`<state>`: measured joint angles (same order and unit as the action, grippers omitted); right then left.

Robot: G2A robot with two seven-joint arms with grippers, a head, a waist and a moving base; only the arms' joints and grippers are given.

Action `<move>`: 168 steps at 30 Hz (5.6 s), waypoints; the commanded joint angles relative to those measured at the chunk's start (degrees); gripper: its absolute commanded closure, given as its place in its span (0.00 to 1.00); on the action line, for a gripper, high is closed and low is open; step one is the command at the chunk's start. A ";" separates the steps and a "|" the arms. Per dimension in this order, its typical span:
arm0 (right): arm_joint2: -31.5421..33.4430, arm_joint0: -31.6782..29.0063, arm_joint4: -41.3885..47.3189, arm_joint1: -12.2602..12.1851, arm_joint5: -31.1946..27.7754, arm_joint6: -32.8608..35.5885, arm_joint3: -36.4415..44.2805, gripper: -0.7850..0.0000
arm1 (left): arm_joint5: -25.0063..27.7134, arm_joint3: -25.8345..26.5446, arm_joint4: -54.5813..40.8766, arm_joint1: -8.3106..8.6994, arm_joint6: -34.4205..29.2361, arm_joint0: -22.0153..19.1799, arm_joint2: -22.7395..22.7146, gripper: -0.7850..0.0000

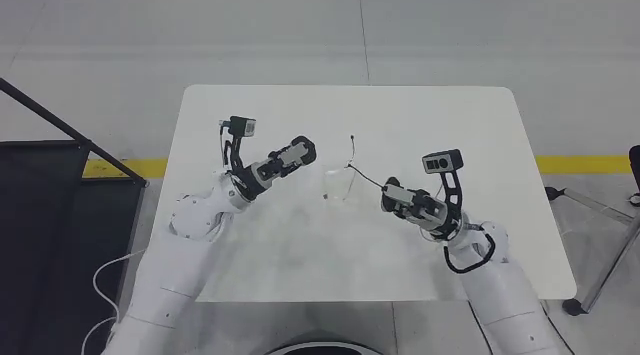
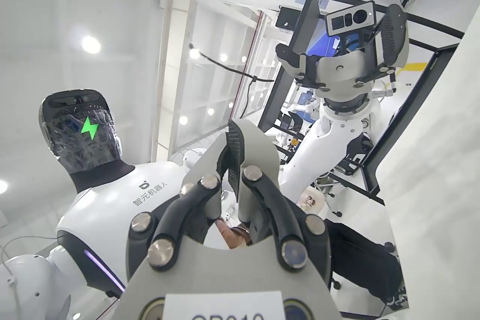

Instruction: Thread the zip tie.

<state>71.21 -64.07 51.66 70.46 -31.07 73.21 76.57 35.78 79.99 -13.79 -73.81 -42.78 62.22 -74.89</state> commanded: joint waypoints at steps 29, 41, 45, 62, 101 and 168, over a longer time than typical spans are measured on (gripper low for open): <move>-3.79 2.32 3.11 1.85 1.63 1.64 -1.28 1.00 | -9.17 -8.62 -30.24 -0.59 -26.69 -6.15 6.00 0.49; -3.54 3.10 3.42 2.42 2.14 2.14 -2.63 1.00 | -8.39 -10.16 -33.10 -0.79 -31.35 -7.29 6.75 0.58; -3.49 3.25 3.42 2.57 2.42 2.43 -2.99 1.00 | -7.74 -10.23 -33.37 -0.79 -32.44 -7.41 6.78 0.60; -3.24 3.76 2.75 3.07 3.26 3.26 -3.72 1.00 | -7.39 -10.20 -34.09 -0.84 -33.11 -7.51 6.94 0.63; -2.03 3.61 2.04 3.71 3.88 3.88 -3.89 1.00 | -6.94 -9.13 -35.22 -0.87 -32.66 -6.68 6.23 1.00; 7.91 -6.18 -27.59 2.00 0.63 -8.35 15.95 1.00 | 3.11 -6.13 -23.36 1.94 -19.35 -0.85 -1.93 0.00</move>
<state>78.87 -69.21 27.91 72.56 -30.23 67.27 90.90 38.59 73.18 -37.96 -72.03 -62.97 60.76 -76.18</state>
